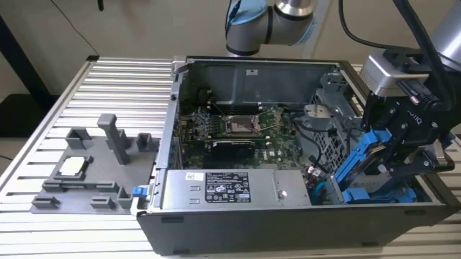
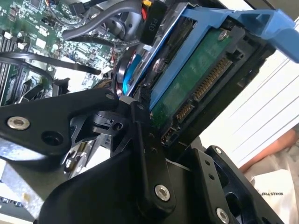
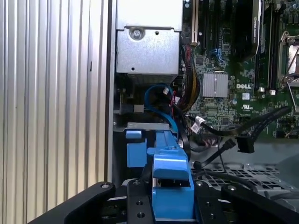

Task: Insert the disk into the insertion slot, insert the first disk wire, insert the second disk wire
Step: 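Insert the disk into the insertion slot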

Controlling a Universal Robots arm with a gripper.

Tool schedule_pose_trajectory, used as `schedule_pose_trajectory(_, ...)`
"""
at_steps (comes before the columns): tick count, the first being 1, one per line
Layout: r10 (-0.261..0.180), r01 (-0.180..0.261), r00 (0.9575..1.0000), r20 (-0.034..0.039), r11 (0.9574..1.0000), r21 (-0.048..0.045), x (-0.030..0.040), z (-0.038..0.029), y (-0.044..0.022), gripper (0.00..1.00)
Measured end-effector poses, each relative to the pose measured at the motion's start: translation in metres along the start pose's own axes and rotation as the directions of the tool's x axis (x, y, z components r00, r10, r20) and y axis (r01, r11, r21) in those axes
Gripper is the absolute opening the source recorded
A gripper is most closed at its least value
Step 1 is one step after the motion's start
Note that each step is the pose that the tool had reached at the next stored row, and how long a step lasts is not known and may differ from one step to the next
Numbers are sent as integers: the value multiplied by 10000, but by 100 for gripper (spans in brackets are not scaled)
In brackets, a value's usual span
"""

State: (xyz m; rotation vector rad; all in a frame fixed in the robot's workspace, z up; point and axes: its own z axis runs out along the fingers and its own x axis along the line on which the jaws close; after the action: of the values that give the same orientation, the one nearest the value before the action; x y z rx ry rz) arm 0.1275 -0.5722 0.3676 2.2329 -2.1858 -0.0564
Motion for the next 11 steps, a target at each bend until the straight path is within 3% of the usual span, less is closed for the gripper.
schedule_pose_trajectory(3, -2, 2, 10000, -2, 10000, -2, 1, 45, -1, 33)
schedule_pose_trajectory(11, -10, 10, 10000, 3, 10000, -1, 1, 47, -2, 33)
